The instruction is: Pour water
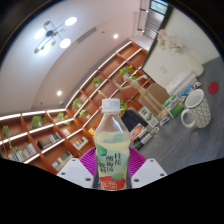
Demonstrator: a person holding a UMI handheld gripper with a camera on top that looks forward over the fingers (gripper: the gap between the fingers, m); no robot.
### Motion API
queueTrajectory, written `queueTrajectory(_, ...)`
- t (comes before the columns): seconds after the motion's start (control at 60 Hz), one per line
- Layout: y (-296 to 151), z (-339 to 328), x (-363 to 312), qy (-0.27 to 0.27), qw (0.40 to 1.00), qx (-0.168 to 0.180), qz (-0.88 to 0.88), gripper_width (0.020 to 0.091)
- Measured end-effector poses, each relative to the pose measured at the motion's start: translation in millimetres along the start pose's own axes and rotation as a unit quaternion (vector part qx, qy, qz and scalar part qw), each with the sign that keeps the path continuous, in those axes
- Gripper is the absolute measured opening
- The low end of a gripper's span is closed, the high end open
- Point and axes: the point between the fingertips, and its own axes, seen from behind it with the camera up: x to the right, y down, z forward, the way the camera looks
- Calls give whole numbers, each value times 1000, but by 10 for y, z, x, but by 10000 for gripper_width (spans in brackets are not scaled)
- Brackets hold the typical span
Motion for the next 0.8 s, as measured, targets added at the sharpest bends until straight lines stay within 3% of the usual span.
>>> queueTrajectory(0.2,-808,-31,552,10,974,65,217,373)
queueTrajectory(0.467,-1250,-49,953,-9,869,115,482,385)
queueTrajectory(0.567,-1399,8,1052,-39,818,137,557,386)
queueTrajectory(0.8,-1355,77,1178,-24,809,122,575,386)
